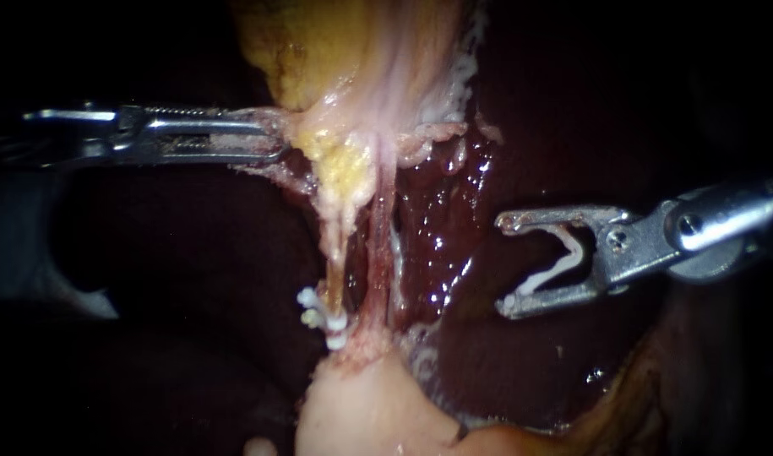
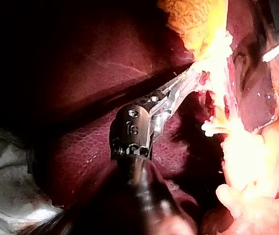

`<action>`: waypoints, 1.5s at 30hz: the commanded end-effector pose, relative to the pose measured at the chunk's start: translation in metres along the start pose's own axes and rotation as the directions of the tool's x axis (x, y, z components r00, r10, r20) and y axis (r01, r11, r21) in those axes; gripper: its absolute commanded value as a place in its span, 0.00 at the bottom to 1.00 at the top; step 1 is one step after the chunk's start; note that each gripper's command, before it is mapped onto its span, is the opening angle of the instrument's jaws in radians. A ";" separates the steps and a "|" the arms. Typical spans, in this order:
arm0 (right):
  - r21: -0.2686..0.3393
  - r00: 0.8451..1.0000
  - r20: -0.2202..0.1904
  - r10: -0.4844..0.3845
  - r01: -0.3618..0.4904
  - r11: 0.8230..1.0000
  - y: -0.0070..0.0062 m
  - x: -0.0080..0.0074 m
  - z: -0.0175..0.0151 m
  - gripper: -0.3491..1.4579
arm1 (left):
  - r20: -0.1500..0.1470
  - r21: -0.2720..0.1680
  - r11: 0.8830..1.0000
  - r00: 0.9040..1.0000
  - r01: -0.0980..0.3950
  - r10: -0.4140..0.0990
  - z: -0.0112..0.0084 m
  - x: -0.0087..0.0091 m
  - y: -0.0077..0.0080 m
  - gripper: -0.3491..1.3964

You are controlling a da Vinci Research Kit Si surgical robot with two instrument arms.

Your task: Clipping third clip left tube

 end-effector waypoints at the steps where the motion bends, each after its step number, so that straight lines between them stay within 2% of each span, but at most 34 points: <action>1: 0.000 1.000 0.000 0.000 0.000 1.000 0.0000 0.0000 0.0000 0.47 | 0.001 -0.005 1.000 1.000 0.002 -0.002 -0.0003 0.0003 0.0000 0.00; 5: 0.000 1.000 0.000 0.000 0.000 1.000 0.0000 -0.0001 0.0001 0.47 | 0.006 -0.008 1.000 1.000 0.013 -0.013 -0.0025 0.0023 0.0004 0.00; 9: -0.001 1.000 0.000 0.000 0.000 1.000 0.0001 -0.0001 0.0001 0.47 | -0.028 -0.006 0.999 0.999 0.037 -0.037 -0.0057 0.0047 0.0012 0.00; 12: -0.001 1.000 0.000 0.000 0.000 1.000 0.0001 -0.0001 0.0001 0.47 | -0.043 -0.004 0.999 0.998 0.040 -0.041 -0.0076 0.0057 0.0017 0.00; 15: -0.002 1.000 -0.002 0.001 -0.001 1.000 0.0001 0.0000 0.0002 0.47 | -0.047 0.000 0.999 0.998 0.044 -0.044 -0.0085 0.0060 0.0017 0.00; 18: 0.012 0.999 -0.039 0.008 -0.008 1.000 0.0001 0.0003 0.0006 0.47 | -0.047 0.001 0.999 0.998 0.043 -0.043 -0.0086 0.0059 0.0016 0.00; 24: 0.042 0.987 -0.114 0.112 -0.108 0.993 -0.0003 0.0023 0.0030 0.47 | -0.049 0.003 0.999 0.998 0.042 -0.042 -0.0082 0.0057 0.0016 0.00; 29: 0.076 0.958 -0.184 0.219 -0.208 0.975 -0.0004 0.0045 0.0057 0.47 | -0.049 0.003 0.999 0.998 0.040 -0.040 -0.0081 0.0055 0.0014 0.00; 36: 0.107 0.930 -0.234 0.283 -0.265 0.958 0.0004 0.0068 0.0091 0.47 | -0.050 0.004 0.999 0.998 0.039 -0.039 -0.0080 0.0054 0.0012 0.00; 45: 0.140 0.897 -0.273 0.348 -0.320 0.937 0.0027 0.0076 0.0128 0.47 | -0.050 0.004 0.999 0.998 0.040 -0.040 -0.0081 0.0054 0.0014 0.00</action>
